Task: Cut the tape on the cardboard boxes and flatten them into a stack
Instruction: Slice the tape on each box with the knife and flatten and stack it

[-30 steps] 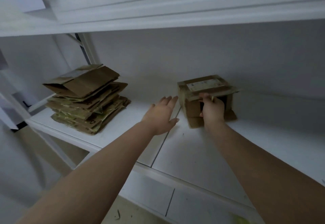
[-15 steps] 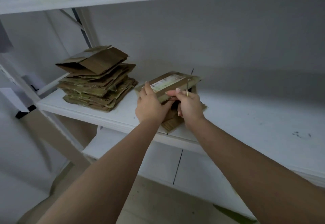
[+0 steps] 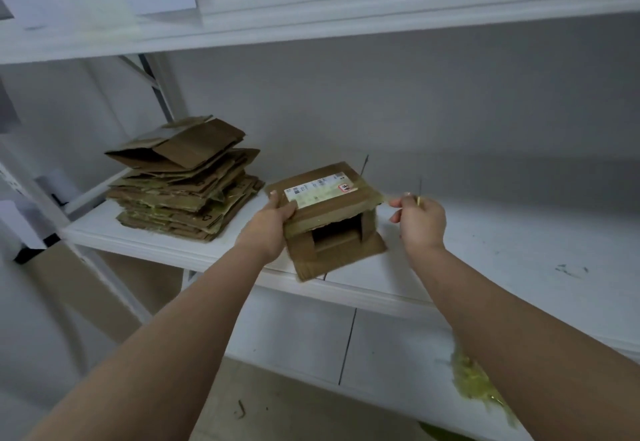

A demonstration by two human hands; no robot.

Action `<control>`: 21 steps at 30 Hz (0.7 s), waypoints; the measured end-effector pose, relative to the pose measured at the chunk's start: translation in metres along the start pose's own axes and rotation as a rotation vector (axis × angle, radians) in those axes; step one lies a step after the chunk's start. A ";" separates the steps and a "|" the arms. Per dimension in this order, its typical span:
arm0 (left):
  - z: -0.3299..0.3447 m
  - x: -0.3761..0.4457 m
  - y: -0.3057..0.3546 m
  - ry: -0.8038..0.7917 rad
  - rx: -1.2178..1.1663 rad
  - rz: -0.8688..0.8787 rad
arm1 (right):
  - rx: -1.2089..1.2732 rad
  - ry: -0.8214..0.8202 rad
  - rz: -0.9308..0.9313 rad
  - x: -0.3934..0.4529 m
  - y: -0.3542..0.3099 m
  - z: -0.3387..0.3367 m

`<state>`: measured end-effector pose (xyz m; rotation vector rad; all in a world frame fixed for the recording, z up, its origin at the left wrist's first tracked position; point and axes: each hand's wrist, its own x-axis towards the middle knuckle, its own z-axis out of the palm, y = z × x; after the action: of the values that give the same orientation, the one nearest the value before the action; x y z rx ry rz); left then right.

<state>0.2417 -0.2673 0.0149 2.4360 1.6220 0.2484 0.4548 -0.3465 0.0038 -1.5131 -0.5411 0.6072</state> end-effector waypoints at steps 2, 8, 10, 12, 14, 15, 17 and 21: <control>-0.016 0.005 -0.002 0.018 -0.033 -0.058 | -0.040 0.004 -0.001 0.009 0.003 0.000; -0.027 0.027 0.061 0.213 -0.022 -0.124 | -0.111 -0.093 -0.023 0.043 0.006 -0.007; -0.018 0.036 0.098 0.167 -0.033 -0.151 | -0.147 -0.153 -0.023 0.058 0.005 -0.015; -0.006 0.049 0.130 0.111 -0.053 -0.195 | -0.191 -0.205 -0.017 0.072 0.007 -0.028; 0.005 0.062 0.154 0.059 0.003 -0.260 | -0.238 -0.243 -0.009 0.087 0.011 -0.041; 0.011 0.067 0.164 0.028 0.043 -0.305 | -0.262 -0.260 -0.001 0.095 0.015 -0.048; 0.021 0.075 0.175 -0.023 0.074 -0.420 | -0.321 -0.303 0.025 0.111 0.024 -0.063; 0.039 0.078 0.184 -0.124 0.054 -0.567 | -0.431 -0.346 0.055 0.135 0.041 -0.088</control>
<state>0.4445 -0.2673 0.0274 1.8697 2.1835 -0.0380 0.6129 -0.3235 -0.0429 -1.8422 -0.9436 0.8408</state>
